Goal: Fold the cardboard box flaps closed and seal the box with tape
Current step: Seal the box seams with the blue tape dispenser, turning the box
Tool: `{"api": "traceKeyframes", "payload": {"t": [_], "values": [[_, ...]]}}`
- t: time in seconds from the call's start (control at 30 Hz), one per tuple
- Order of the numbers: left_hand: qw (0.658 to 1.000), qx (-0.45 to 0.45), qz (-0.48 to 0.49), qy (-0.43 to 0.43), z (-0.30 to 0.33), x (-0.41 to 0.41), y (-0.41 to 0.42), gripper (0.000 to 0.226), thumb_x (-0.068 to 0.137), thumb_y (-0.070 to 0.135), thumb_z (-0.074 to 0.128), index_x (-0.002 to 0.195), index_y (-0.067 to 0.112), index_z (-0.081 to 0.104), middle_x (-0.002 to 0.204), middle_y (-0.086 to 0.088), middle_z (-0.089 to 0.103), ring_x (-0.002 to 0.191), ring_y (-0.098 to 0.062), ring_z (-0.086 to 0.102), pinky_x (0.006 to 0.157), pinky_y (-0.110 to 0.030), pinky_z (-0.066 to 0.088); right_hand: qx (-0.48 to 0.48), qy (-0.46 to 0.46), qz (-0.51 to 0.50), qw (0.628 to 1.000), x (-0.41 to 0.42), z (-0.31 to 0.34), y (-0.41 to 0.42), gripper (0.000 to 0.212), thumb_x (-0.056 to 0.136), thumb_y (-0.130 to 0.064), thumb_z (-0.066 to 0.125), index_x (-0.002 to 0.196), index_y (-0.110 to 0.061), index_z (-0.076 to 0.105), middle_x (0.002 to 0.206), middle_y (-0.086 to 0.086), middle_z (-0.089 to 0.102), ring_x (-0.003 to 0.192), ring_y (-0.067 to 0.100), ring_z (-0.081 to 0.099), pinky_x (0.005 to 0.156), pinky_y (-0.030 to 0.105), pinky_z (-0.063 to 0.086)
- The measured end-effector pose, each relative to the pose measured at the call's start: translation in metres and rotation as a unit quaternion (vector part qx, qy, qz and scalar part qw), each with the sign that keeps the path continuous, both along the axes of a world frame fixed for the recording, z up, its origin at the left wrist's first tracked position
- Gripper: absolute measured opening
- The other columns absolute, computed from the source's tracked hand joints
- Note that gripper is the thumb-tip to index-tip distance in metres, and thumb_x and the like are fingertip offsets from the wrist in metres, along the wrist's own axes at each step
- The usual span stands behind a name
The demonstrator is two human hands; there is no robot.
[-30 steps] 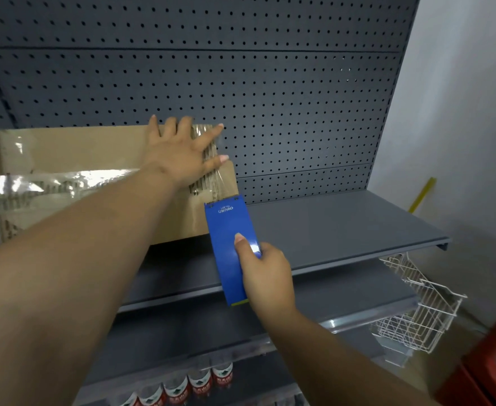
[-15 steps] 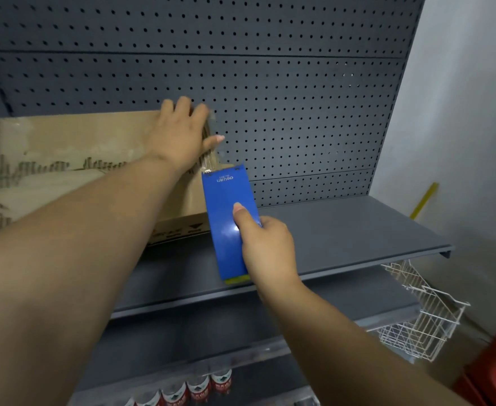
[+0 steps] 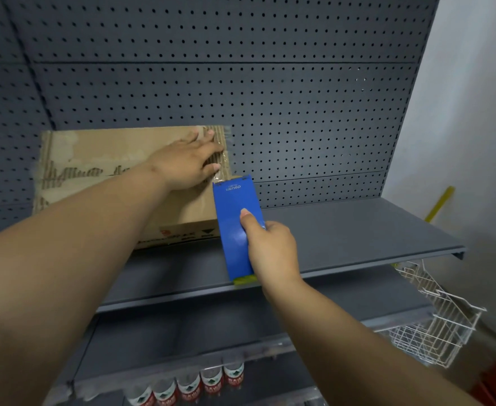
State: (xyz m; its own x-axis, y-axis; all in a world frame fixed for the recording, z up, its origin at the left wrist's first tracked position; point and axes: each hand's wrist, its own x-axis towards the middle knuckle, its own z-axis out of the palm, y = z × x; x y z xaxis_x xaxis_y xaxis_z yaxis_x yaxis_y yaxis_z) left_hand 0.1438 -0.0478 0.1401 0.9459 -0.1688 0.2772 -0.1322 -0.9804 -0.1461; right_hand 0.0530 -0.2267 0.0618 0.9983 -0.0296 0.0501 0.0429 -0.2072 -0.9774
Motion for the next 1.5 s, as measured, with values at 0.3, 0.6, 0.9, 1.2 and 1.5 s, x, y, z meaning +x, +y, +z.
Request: {"api": "traceKeyframes", "payload": {"t": [0.3, 0.6, 0.9, 1.2, 1.5], "values": [[0.999, 0.01, 0.01, 0.045, 0.004, -0.006, -0.005, 0.055, 0.096, 0.051, 0.021, 0.146, 0.042, -0.001, 0.156, 0.013, -0.003, 0.144, -0.025, -0.007, 0.116, -0.039, 0.005, 0.02, 0.0, -0.003, 1.0, -0.011, -0.008, 0.005, 0.049, 0.091, -0.045, 0.05, 0.053, -0.023, 0.029, 0.056, -0.005, 0.033, 0.049, 0.012, 0.031, 0.047, 0.027, 0.022], [0.998, 0.053, 0.032, 0.03, -0.014, 0.001, -0.003, 0.052, 0.095, 0.055, 0.012, 0.142, 0.047, -0.009, 0.154, 0.015, -0.016, 0.143, -0.025, -0.016, 0.116, -0.045, -0.001, 0.032, -0.005, -0.021, 0.999, -0.017, -0.021, 0.002, 0.049, 0.091, -0.047, 0.05, 0.055, -0.02, 0.031, 0.057, -0.005, 0.037, 0.051, 0.013, 0.034, 0.049, 0.027, 0.025], [0.997, 0.055, 0.035, 0.031, -0.015, 0.005, 0.0, 0.053, 0.093, 0.057, 0.008, 0.141, 0.048, -0.012, 0.153, 0.015, -0.019, 0.143, -0.023, -0.017, 0.116, -0.044, -0.002, 0.053, 0.003, -0.035, 0.998, -0.033, -0.05, 0.004, 0.046, 0.091, -0.044, 0.052, 0.055, -0.02, 0.034, 0.052, -0.007, 0.038, 0.045, 0.007, 0.034, 0.047, 0.022, 0.028], [0.997, 0.049, 0.036, 0.037, -0.014, 0.004, 0.001, 0.052, 0.093, 0.057, 0.009, 0.141, 0.049, -0.011, 0.153, 0.017, -0.019, 0.142, -0.022, -0.018, 0.117, -0.045, -0.003, 0.052, 0.002, -0.041, 0.998, -0.04, -0.058, 0.003, 0.045, 0.091, -0.043, 0.053, 0.055, -0.022, 0.034, 0.052, -0.007, 0.039, 0.038, 0.003, 0.038, 0.041, 0.013, 0.028], [0.997, 0.052, 0.039, 0.042, -0.01, 0.004, 0.0, 0.052, 0.094, 0.057, 0.011, 0.14, 0.049, -0.011, 0.153, 0.017, -0.019, 0.143, -0.022, -0.016, 0.117, -0.045, -0.001, 0.037, 0.007, -0.033, 0.999, -0.048, -0.071, -0.003, 0.038, 0.09, -0.045, 0.052, 0.061, -0.022, 0.043, 0.06, -0.008, 0.047, 0.049, 0.004, 0.044, 0.044, 0.012, 0.032]]}}
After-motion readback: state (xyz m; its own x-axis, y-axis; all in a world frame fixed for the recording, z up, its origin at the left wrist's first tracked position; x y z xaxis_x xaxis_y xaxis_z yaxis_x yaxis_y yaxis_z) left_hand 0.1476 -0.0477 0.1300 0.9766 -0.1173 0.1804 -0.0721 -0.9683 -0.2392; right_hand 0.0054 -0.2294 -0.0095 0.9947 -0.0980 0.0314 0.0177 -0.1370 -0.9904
